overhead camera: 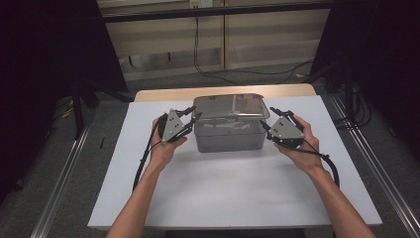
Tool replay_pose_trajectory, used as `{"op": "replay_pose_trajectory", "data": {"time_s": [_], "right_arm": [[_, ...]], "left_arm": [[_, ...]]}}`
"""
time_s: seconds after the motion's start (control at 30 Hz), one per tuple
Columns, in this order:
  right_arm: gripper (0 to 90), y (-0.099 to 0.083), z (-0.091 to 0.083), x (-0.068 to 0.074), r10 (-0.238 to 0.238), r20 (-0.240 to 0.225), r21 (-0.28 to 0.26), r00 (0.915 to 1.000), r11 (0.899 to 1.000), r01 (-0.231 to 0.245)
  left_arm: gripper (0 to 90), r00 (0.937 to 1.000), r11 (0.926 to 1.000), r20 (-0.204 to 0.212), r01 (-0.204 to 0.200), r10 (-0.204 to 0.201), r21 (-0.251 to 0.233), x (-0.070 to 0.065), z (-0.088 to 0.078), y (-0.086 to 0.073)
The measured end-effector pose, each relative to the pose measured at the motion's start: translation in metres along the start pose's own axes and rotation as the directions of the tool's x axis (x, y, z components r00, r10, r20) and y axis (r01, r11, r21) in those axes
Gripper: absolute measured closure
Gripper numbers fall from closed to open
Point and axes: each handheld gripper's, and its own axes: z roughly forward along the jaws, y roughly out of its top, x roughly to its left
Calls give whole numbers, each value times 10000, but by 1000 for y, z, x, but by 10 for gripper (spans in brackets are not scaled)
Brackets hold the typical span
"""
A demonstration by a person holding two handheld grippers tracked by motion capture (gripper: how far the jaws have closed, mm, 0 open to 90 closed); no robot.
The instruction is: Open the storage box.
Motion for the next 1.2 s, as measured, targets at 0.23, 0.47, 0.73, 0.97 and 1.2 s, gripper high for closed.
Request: {"op": "replay_pose_trajectory", "data": {"time_s": [0.23, 0.47, 0.73, 0.97, 1.2], "right_arm": [[579, 0, 9, -7, 7, 34, -274, 10000, 9996, -6], [647, -5, 17, -12, 222, 63, -470, 9997, 9987, -219], [712, 3, 23, -21, 418, 26, -895, 9991, 9951, -414], [758, 8, 28, -25, 511, -276, -1052, 9983, 9930, -537], [761, 7, 30, -33, 983, -528, -1230, 9938, 9869, -1042]], "left_arm": [[701, 10000, 9999, 22, 76, -76, -76, 3, 0, 2], [707, 9999, 9999, 66, 81, -80, -129, 6, 1, 4], [716, 9999, 9998, 41, 120, -119, -159, 10, 2, 6], [728, 9997, 9995, 36, 229, -229, -231, 14, 3, 7], [740, 9995, 9993, -14, 307, -307, -194, 22, 4, 8]]}}
